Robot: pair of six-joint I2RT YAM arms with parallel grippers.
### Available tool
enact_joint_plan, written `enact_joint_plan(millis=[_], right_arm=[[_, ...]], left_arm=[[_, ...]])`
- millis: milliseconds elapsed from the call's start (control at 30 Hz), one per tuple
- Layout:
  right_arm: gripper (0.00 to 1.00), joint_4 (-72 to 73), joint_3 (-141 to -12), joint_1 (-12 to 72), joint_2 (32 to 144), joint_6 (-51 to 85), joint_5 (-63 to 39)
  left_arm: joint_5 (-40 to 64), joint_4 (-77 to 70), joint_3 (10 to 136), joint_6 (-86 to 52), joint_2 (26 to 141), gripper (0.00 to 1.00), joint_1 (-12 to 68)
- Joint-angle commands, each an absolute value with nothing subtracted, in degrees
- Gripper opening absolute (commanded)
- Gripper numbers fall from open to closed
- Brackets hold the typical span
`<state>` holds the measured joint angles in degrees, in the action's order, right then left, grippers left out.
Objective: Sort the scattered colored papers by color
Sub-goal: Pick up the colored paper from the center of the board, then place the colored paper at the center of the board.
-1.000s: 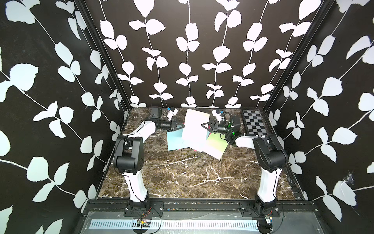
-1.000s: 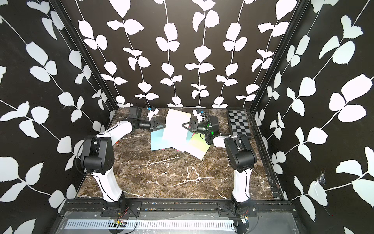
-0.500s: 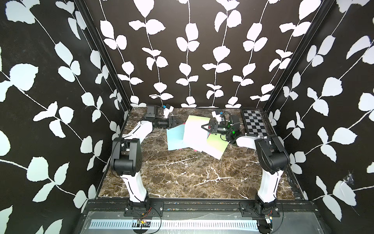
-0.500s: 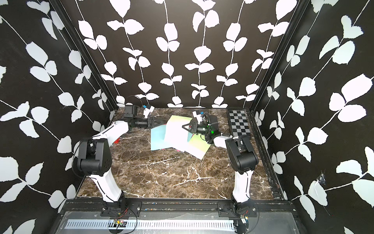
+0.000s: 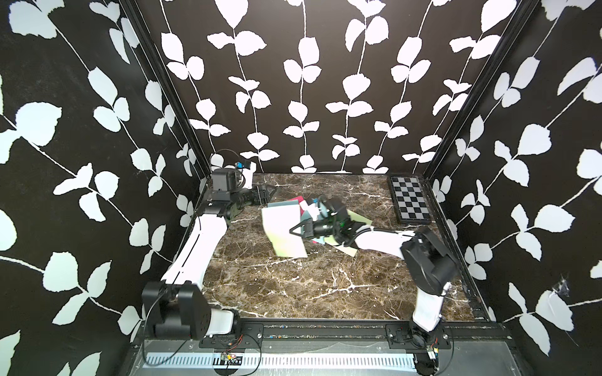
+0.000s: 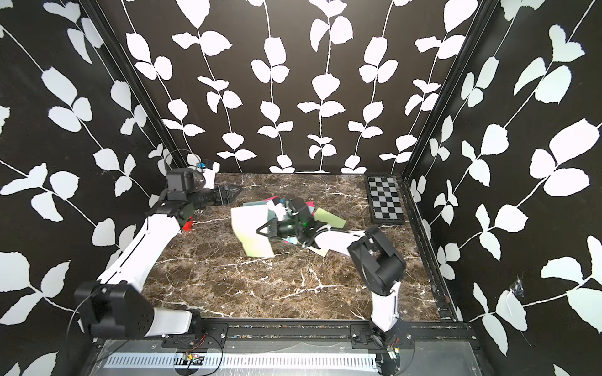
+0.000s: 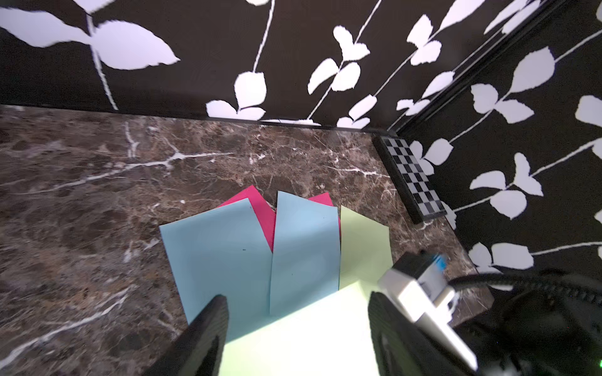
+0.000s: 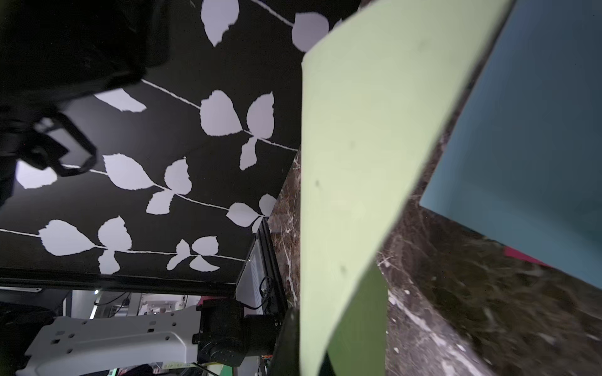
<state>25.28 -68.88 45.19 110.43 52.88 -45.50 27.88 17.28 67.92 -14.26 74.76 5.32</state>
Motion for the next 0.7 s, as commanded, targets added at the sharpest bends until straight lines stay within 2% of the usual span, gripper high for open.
enact_joint_plan(millis=[0, 133, 333, 667], right_arm=[[0.0, 28.7, -75.8, 49.3, 115.3, 58.6, -40.5], [0.0, 36.0, -81.3, 52.0, 122.1, 67.4, -37.3], [0.0, 45.0, -79.2, 53.2, 130.7, 81.0, -30.5], [0.0, 36.4, -76.7, 58.8, 130.2, 80.8, -29.4]], left_arm=[[20.8, 16.4, 64.3, -14.1, 70.0, 0.75, 5.4], [19.0, 17.3, 62.3, -13.3, 65.6, 0.78, 5.5], [19.1, 17.6, 60.2, -13.4, 63.5, 0.81, 5.5], [20.7, 15.8, 60.0, -14.5, 65.0, 0.81, 5.4]])
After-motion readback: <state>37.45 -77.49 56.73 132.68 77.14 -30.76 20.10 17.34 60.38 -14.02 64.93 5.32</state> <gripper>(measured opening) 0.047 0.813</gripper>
